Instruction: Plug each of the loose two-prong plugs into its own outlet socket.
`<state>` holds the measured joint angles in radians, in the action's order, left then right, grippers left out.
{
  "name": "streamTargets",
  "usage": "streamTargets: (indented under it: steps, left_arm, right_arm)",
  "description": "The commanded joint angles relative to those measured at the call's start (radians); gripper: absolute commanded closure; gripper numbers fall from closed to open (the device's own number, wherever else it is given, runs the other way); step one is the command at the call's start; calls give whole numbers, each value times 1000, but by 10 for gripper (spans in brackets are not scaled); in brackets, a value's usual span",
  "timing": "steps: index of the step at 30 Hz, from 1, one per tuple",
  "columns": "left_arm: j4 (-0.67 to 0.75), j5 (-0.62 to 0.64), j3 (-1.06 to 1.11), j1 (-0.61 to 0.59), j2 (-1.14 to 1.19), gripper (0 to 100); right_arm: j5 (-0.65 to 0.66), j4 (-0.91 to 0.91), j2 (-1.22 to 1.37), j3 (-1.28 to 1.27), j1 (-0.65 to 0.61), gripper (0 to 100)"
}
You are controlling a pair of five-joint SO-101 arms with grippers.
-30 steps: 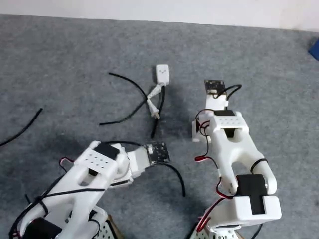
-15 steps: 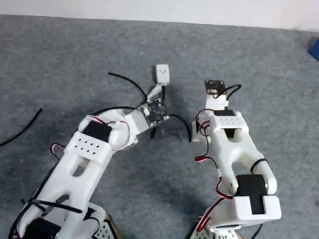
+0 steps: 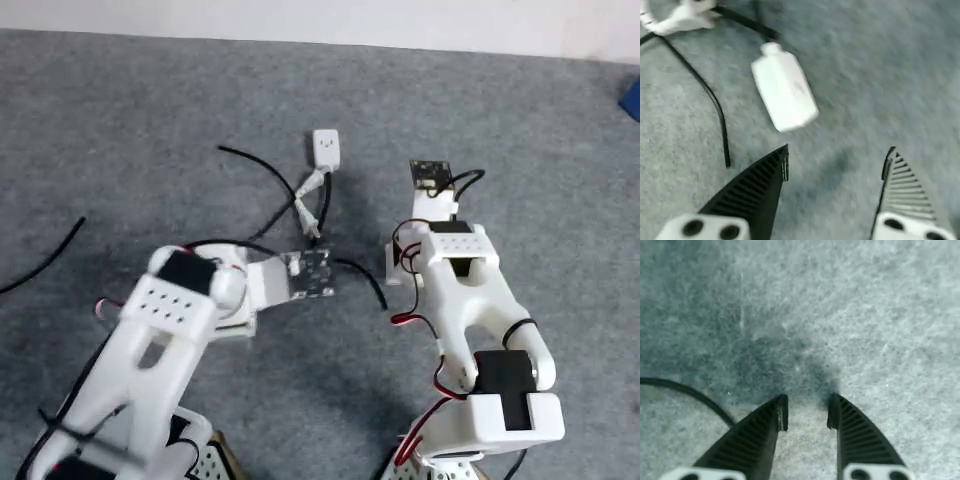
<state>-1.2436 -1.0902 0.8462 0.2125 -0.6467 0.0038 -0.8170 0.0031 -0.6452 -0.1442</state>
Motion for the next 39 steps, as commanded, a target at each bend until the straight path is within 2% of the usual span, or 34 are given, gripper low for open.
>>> streamTargets:
  steps: [1, 3, 5, 8, 11, 12, 17, 21, 23, 25, 30, 34, 39]
  left_arm:
    - [-8, 5, -28, -62, -142, 703]
    - [32, 110, -28, -99, -208, 703]
    - [55, 273, -22, -136, -257, 703]
    - [43, 624, 5, -188, -282, 702]
    - [46, 961, 58, -251, -278, 702]
    - [49, 1036, 81, -257, -278, 702]
    - [130, 1013, 127, -375, -278, 702]
    - [292, 1014, 263, -421, -278, 702]
    - [364, 1059, 308, -478, -278, 702]
    - [377, 1079, 315, -515, -278, 702]
    - [376, 1079, 320, -489, -278, 702]
    - [381, 1079, 329, -484, -277, 702]
    - [381, 1077, 329, -484, -277, 702]
  right_arm:
    - [11, 12, -2, 36, 5, 847]
    - [11, 12, -2, 36, 4, 847]
    - [11, 7, -5, 38, 2, 847]
    - [11, -18, -2, 108, -61, 847]
    - [11, -151, 25, 260, -174, 844]
    - [8, -205, 45, 325, -214, 844]
    - [-12, -441, 176, 667, -374, 844]
    - [-98, -570, 249, 875, -430, 844]
    - [-133, -555, 274, 877, -433, 844]
    - [-143, -456, 295, 823, -432, 844]
    - [-153, -260, 302, 667, -473, 844]
    - [-195, -257, 300, 639, -533, 844]
    - [-196, -335, 300, 625, -582, 844]
